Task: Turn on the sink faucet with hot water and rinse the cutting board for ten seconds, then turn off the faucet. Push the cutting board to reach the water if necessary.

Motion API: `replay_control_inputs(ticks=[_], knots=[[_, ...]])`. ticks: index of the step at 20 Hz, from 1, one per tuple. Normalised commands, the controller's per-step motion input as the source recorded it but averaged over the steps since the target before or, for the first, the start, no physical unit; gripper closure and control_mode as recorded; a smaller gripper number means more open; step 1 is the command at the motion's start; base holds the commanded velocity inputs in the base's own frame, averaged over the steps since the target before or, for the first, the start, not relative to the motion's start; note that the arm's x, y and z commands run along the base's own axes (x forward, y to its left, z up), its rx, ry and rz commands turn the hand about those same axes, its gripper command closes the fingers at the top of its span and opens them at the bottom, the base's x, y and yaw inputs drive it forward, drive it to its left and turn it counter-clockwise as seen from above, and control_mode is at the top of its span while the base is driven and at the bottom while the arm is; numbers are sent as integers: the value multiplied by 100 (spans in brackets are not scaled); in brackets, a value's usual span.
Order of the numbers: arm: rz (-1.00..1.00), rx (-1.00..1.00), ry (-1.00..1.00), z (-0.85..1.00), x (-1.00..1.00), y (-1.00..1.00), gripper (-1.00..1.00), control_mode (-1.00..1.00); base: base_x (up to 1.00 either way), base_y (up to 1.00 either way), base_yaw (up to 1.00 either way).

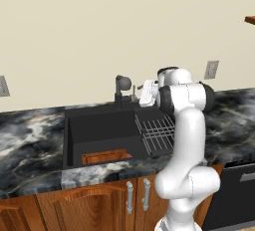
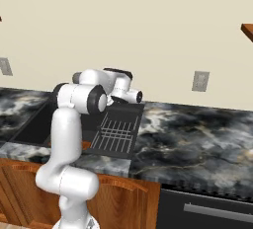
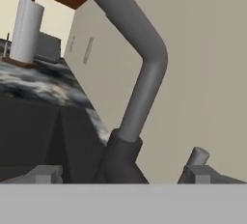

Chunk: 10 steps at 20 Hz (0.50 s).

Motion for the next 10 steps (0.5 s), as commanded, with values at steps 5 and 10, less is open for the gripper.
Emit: replay_control_inputs(ticks=[5, 10], knots=[[10, 2, 0, -5, 9, 0, -100, -100, 0, 0, 0], [12, 1, 0, -8, 11, 0, -100, -100, 0, 0, 0]])
